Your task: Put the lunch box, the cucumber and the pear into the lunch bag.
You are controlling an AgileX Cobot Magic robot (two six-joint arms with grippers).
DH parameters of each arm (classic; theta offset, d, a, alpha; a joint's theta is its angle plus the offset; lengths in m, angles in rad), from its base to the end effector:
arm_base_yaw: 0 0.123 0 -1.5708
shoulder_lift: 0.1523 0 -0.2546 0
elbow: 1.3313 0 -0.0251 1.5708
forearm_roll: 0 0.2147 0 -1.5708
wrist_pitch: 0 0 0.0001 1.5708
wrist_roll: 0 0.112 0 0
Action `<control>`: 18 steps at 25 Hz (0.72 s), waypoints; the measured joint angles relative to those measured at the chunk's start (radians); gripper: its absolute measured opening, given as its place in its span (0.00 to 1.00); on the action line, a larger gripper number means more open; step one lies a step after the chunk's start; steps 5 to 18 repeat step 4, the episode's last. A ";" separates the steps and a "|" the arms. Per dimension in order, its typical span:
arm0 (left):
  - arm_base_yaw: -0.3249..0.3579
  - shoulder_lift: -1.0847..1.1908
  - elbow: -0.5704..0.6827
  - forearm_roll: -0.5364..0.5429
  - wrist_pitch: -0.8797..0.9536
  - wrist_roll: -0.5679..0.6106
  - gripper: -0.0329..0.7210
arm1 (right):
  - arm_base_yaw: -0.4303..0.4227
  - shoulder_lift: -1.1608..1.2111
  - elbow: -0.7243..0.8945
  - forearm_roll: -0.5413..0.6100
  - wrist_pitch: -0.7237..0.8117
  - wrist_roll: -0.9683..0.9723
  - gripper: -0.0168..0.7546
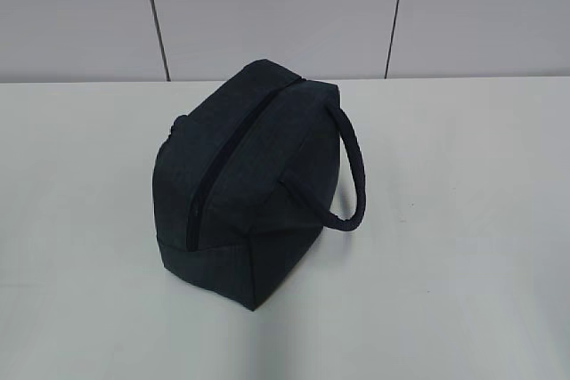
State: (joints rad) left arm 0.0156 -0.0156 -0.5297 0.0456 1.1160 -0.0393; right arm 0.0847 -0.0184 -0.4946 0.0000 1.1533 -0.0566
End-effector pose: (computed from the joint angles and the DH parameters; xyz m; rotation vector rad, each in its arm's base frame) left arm 0.0051 0.0047 0.2528 -0.0612 2.0528 0.0398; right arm 0.0059 0.0005 0.2400 -0.1499 2.1186 0.0166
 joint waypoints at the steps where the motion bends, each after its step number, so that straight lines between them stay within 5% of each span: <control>1: 0.000 0.000 0.000 0.000 0.000 0.000 0.38 | 0.000 0.000 0.000 0.000 0.000 0.000 0.55; 18: 0.000 0.000 0.000 0.000 0.000 0.000 0.38 | 0.000 0.000 0.000 0.000 0.000 0.000 0.55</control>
